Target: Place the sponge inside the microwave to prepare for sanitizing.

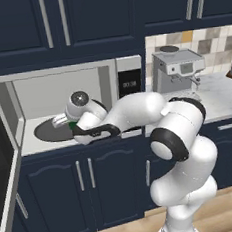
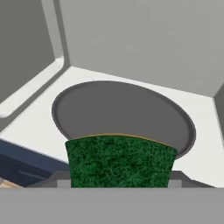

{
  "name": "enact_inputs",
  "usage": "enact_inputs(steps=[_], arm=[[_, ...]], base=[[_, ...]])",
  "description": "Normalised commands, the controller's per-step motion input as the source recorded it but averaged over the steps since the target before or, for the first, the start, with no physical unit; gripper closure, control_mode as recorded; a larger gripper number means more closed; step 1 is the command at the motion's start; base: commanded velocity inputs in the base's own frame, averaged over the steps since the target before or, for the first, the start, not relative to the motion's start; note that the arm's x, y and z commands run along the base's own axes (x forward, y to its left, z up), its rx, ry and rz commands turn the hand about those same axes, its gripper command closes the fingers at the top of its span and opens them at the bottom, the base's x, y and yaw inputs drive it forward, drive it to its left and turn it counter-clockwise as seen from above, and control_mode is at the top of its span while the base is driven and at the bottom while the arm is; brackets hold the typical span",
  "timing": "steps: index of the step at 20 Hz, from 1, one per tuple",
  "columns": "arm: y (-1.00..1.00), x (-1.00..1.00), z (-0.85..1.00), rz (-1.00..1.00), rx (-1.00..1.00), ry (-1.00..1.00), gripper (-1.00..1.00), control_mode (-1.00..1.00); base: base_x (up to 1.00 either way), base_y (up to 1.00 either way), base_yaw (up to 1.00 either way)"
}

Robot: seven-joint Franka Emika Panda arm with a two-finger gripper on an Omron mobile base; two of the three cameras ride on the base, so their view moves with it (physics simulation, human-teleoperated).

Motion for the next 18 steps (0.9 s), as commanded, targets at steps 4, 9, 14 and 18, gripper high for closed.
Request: enact_inputs(steps=[4,9,14,18], arm=[[0.00,0.10,-0.12,0.00,0.00,0.00,1.00,-1.00],[0.00,0.16,-0.12,0.00,0.00,0.00,1.00,-1.00],[0.01,0.17,-0.16,0.00,0.00,0.00,1.00,-1.00],[0.04,0.15,-0.20,0.00,0.00,0.00,1.00,-1.00]], base=[[0.00,0.00,0.00],[0.00,0.00,0.00],[0.00,0.00,0.00],[0.00,0.00,0.00]])
